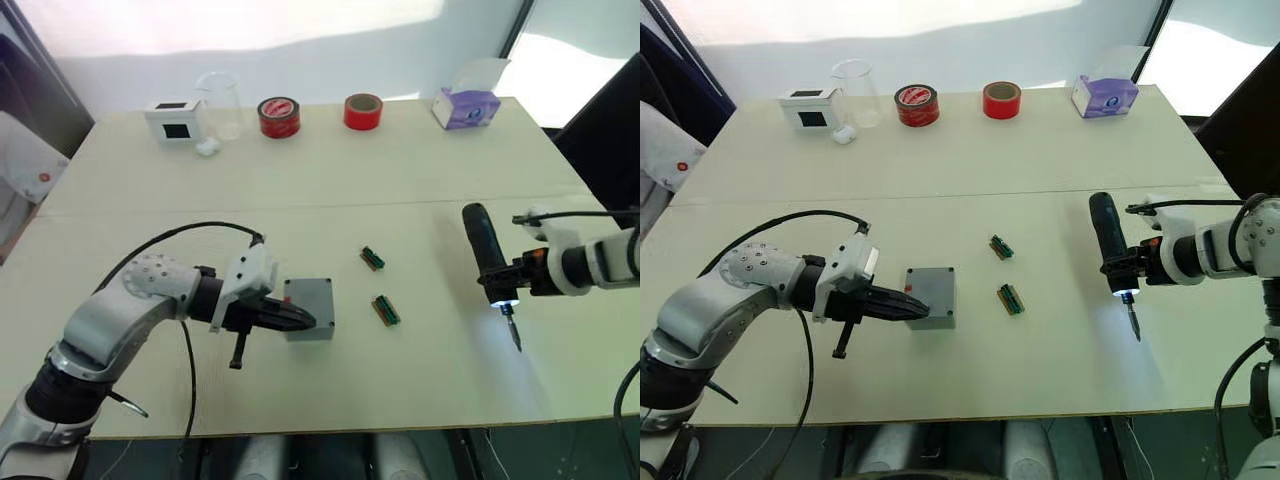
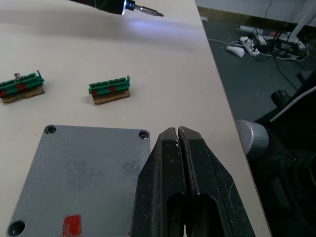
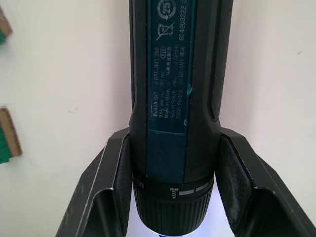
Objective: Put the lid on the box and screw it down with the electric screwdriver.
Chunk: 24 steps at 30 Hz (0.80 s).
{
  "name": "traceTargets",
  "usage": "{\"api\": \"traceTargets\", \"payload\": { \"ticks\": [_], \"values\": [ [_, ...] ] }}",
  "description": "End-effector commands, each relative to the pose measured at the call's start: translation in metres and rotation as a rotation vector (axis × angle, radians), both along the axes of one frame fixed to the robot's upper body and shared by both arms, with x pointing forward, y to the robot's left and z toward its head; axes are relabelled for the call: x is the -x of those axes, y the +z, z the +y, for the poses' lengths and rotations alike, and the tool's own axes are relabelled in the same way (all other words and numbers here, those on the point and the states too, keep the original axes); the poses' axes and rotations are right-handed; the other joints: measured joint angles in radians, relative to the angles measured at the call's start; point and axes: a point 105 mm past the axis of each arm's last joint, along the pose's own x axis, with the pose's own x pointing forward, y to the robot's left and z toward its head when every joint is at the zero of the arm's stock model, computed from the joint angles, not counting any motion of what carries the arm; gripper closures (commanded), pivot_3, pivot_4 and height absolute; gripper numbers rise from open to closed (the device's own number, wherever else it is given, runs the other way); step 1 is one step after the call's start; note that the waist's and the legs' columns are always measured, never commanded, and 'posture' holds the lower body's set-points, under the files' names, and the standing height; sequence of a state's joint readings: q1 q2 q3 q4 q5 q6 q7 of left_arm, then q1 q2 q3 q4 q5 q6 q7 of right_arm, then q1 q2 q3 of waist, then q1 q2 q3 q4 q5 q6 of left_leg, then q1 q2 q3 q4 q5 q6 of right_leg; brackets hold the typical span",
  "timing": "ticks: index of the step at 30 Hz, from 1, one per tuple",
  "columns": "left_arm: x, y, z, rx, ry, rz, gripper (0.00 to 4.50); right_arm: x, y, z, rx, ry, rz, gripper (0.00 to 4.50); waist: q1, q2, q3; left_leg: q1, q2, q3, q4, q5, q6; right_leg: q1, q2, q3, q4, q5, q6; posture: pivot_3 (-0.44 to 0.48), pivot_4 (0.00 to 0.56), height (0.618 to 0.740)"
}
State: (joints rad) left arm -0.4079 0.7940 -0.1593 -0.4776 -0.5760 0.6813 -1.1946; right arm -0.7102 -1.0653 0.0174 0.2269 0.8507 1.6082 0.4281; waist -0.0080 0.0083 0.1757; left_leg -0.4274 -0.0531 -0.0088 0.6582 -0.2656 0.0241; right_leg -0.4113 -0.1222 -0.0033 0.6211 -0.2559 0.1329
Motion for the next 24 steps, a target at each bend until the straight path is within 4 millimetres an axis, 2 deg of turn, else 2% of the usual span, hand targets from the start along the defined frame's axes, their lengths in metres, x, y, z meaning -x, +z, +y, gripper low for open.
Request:
{"api": "traceTargets", "payload": {
  "ticks": [1, 5, 7, 8, 12, 18, 20, 22, 24],
  "values": [
    [0.005, 0.006, -0.003, -0.006, -0.025, -0.042, 4.5, -0.002, 0.008, -0.006, 0.013, -0.025, -0.016, 2.72, 0.0, 0.0, 0.0, 0.0, 0.0, 0.0, 0.002, 0.0, 0.001, 0.0, 0.0, 0.0, 0.0, 0.0, 0.0, 0.0, 0.15, 0.74],
    [0.005, 0.005, -0.002, -0.01, -0.004, -0.036, 4.5, 0.003, -0.007, -0.018, 0.091, -0.05, 0.036, 2.72, -0.002, 0.0, 0.0, -0.001, -0.001, 0.0, 0.005, -0.002, 0.004, 0.002, 0.0, 0.0, 0.0, 0.0, 0.0, 0.0, 0.15, 0.74],
    [-0.001, 0.004, 0.0, -0.007, 0.03, -0.046, 4.5, 0.004, -0.011, -0.022, 0.141, -0.048, 0.04, 1.71, -0.002, 0.0, 0.0, 0.0, -0.001, 0.0, 0.006, -0.002, 0.004, 0.002, 0.0, 0.0, 0.0, 0.001, 0.001, 0.0, 0.15, 0.74],
    [-0.006, 0.003, 0.0, -0.001, 0.064, -0.052, 4.5, 0.003, -0.012, -0.022, 0.147, -0.044, 0.038, 1.52, -0.001, -0.001, 0.0, 0.0, -0.001, 0.0, 0.006, -0.002, 0.004, 0.003, 0.0, 0.0, 0.0, 0.001, 0.001, 0.0, 0.15, 0.74],
    [-0.017, 0.001, 0.006, 0.005, 0.124, -0.054, 4.5, 0.003, -0.013, -0.021, 0.158, -0.019, 0.029, 0.14, 0.001, -0.004, 0.0, 0.001, -0.001, -0.001, 0.007, -0.002, 0.004, 0.005, 0.0, 0.0, -0.001, 0.001, 0.002, 0.0, 0.15, 0.74],
    [-0.032, 0.006, 0.024, -0.004, 0.223, -0.087, 4.5, -0.001, -0.005, -0.019, 0.204, 0.037, -0.037, 0.06, 0.0, -0.005, 0.0, 0.001, -0.001, -0.002, 0.008, -0.002, 0.004, 0.005, 0.0, 0.0, -0.001, 0.002, 0.003, 0.0, 0.15, 0.74],
    [-0.044, 0.013, 0.041, -0.006, 0.312, -0.107, 4.5, -0.014, 0.025, -0.018, 0.264, 0.081, -0.165, 0.06, -0.002, -0.005, 0.0, 0.001, -0.001, -0.002, 0.008, -0.002, 0.003, 0.005, 0.0, 0.0, 0.0, 0.002, 0.003, 0.0, 0.15, 0.74],
    [-0.051, 0.021, 0.058, 0.002, 0.392, -0.117, 4.5, -0.026, 0.076, 0.006, 0.228, 0.194, -0.339, 0.06, -0.006, -0.001, 0.003, 0.0, -0.001, -0.001, 0.008, -0.002, 0.003, 0.003, 0.0, 0.0, 0.001, 0.002, 0.003, 0.0, 0.15, 0.74],
    [-0.054, 0.019, 0.065, -0.008, 0.424, -0.121, 4.5, -0.029, 0.102, 0.027, 0.223, 0.31, -0.447, 0.06, -0.011, 0.002, 0.005, -0.001, -0.001, 0.002, 0.007, -0.002, 0.003, -0.002, 0.0, 0.003, 0.004, 0.002, 0.003, 0.0, 0.15, 0.74]
  ]
}}
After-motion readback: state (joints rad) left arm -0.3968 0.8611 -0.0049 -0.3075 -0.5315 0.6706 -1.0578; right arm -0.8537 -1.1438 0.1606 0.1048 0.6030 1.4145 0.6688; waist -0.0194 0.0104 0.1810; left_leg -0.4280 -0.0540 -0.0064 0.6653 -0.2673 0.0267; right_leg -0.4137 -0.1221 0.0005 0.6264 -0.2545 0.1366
